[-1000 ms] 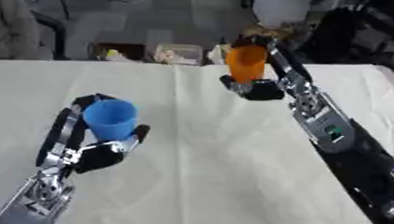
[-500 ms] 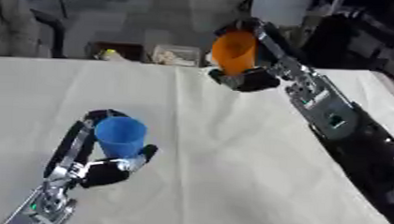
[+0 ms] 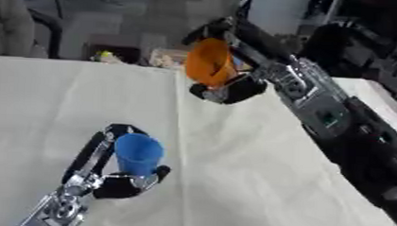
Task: Pour the contents of one cup into another cup.
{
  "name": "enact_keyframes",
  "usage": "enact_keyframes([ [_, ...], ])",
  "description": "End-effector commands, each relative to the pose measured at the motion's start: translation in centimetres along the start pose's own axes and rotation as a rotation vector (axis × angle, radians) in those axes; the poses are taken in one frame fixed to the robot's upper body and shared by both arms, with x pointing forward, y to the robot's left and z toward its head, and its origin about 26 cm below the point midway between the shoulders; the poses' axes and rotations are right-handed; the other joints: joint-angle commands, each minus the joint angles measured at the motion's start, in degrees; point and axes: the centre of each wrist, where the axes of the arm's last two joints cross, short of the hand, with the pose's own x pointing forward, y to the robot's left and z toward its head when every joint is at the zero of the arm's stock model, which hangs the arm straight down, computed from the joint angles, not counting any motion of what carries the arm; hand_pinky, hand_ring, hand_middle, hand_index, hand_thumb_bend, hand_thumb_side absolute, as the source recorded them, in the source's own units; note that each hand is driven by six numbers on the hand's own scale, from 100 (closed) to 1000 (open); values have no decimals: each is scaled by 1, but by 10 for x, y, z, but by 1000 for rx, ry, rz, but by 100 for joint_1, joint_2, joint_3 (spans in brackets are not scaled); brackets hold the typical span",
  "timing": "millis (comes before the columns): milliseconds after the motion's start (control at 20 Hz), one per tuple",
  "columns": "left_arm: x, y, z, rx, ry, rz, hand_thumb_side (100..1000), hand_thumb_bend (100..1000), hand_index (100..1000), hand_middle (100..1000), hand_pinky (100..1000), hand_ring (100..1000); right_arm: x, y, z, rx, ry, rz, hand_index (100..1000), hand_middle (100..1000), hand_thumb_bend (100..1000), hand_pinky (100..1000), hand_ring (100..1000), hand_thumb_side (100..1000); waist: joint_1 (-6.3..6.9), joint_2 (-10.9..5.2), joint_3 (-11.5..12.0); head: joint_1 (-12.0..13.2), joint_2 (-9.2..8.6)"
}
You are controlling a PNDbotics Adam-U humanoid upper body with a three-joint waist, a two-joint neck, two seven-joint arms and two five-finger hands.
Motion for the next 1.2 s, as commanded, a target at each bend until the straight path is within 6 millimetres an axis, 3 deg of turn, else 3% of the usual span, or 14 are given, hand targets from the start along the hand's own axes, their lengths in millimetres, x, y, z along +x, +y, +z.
enact_keyframes([
  [50, -2, 2, -4, -3, -7, -28, 100, 459, 518, 256, 323, 344, 9, -15, -7, -21, -47, 38, 786, 307, 396, 524, 328, 100, 5, -106, -12, 10, 28],
  [450, 11, 10, -7, 30, -47, -55, 100, 459, 524, 261, 330, 349, 4, 0, -7, 27, -44, 57, 790, 311, 395, 537, 332, 100, 51, -93, 25, -3, 11],
  [1200, 7, 7, -12, 38, -51, -102, 100, 452, 521, 254, 334, 347, 3, 17, -16, 139, -145, 237, 816, 320, 395, 627, 356, 100, 6, -101, 19, -14, 21],
])
